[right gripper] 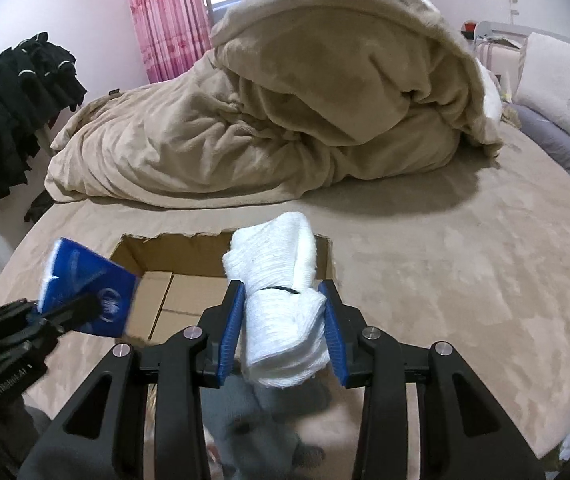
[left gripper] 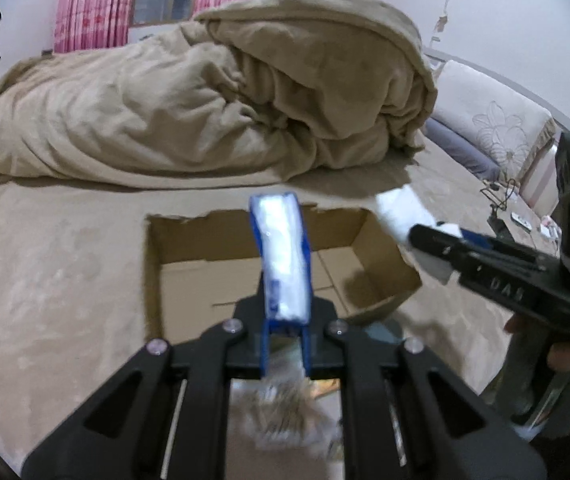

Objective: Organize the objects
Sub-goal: 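Carry the blue tissue pack and white socks into the cardboard box and release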

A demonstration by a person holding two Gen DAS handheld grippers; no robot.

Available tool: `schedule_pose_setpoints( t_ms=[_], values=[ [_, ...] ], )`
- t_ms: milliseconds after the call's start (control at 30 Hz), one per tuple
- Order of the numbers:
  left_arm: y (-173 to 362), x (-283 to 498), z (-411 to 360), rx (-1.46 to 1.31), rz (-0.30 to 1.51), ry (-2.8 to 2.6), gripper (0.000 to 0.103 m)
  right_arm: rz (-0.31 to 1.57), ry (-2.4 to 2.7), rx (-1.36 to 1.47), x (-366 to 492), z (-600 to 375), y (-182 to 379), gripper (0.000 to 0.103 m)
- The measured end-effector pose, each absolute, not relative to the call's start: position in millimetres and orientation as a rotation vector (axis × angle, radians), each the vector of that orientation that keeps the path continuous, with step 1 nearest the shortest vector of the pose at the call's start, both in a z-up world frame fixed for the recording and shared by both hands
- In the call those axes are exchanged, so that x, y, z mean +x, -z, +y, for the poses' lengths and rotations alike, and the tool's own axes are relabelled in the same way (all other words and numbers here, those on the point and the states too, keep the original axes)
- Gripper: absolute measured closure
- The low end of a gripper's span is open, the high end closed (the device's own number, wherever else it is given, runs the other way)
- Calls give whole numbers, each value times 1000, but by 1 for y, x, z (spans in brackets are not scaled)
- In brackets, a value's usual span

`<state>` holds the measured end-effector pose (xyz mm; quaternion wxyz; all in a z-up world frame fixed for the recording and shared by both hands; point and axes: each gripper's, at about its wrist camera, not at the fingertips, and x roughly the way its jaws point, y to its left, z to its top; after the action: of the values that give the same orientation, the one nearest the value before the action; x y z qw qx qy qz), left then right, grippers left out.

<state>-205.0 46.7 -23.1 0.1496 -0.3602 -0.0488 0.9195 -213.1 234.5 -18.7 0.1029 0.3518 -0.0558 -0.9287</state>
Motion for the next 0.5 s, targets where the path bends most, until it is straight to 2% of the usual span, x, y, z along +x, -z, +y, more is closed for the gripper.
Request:
schedule_pose_setpoints(
  t_ms=[333,400,500],
  values=[
    [58,-261,68,-1091,-203,-2588,90,-174,2726,1079,-246,229,45,63],
    [66,-268,71,-1120,-215,-2577,87,-178,2717,1082,-247,230,49,63],
    [68,-270,73,-1142,-213,-2572,76,-188,2724,1062,-245,234,48,63]
  ],
)
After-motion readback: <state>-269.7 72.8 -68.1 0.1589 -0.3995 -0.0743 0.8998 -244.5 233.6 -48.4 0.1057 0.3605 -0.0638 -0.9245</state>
